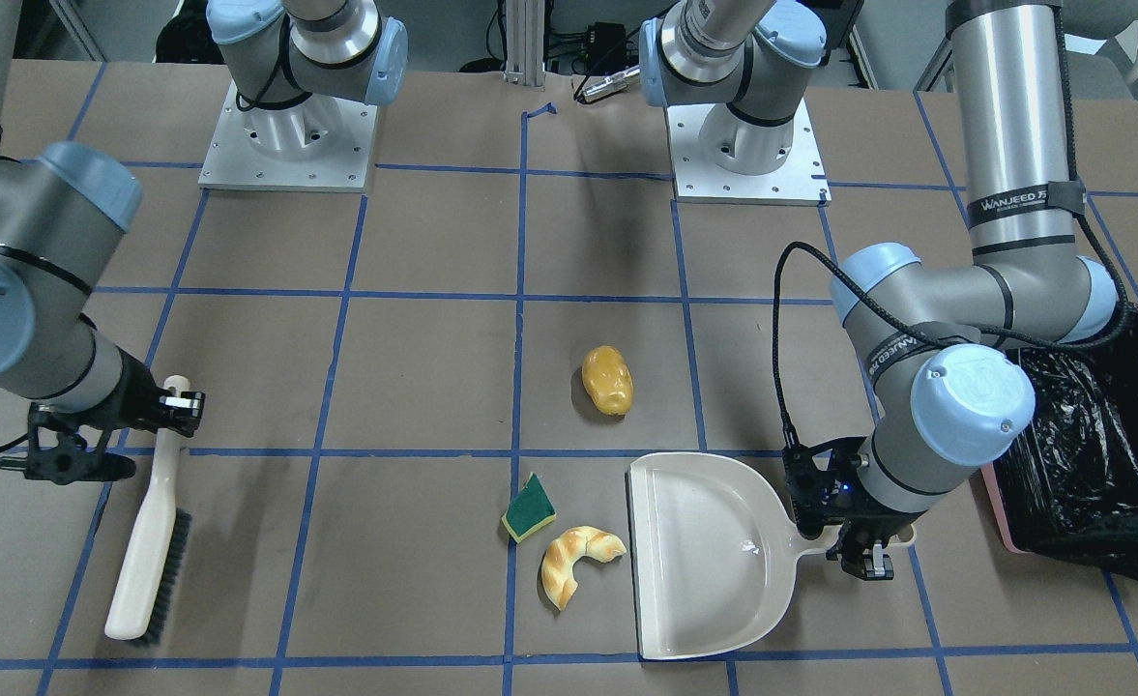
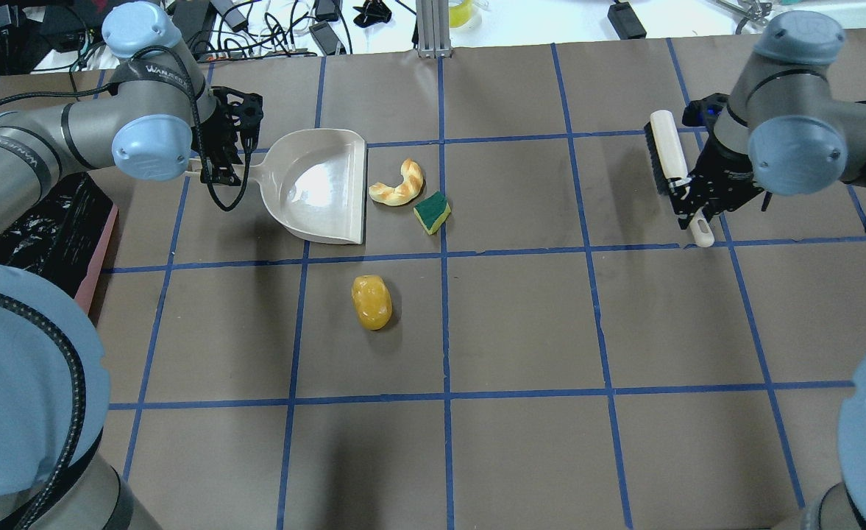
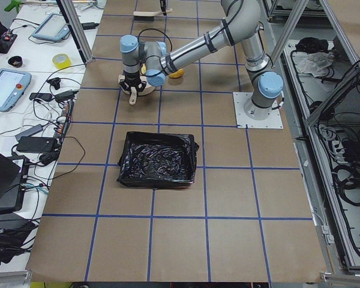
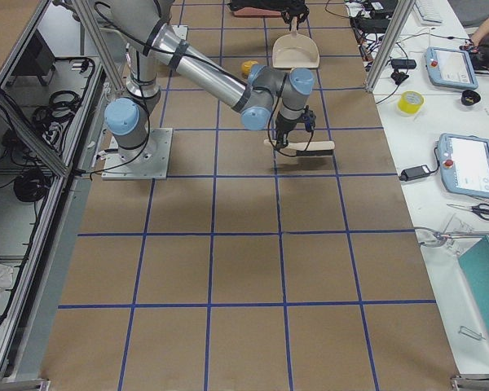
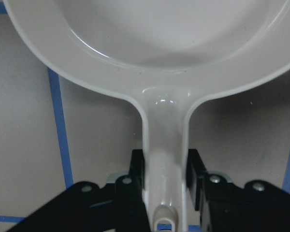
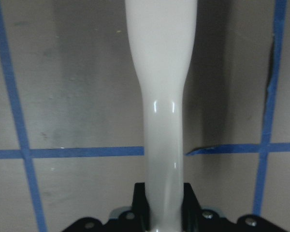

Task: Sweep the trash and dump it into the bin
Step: 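Move the brush with the right gripper toward the sponge and peel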

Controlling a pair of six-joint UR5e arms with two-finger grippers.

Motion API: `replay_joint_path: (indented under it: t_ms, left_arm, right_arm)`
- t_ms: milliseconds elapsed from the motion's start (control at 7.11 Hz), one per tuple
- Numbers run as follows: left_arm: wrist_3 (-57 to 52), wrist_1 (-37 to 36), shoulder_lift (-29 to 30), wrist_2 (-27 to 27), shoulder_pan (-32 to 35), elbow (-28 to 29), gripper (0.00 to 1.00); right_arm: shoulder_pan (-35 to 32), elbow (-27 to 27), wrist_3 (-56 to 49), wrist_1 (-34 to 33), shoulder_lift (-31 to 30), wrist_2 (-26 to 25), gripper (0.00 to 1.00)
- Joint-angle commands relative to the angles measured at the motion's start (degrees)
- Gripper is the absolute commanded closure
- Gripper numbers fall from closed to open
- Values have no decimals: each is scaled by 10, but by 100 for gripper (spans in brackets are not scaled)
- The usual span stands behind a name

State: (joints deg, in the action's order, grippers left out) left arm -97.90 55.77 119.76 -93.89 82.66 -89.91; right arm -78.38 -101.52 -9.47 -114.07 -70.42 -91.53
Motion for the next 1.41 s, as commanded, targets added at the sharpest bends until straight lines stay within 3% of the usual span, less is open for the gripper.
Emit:
replay_joint_path:
  t_ms: [0, 563, 1266]
  left_arm:
    - [3, -6, 6, -14, 7, -3, 100]
    - [2, -7, 4, -14, 7, -3, 100]
    - [1, -7, 4, -13, 7, -3, 100]
  right_arm:
    - [-93, 0, 154, 2, -2, 20, 100]
    - [-241, 0, 358, 8, 3, 63, 100]
    - [-322, 22, 469, 1, 29, 106, 100]
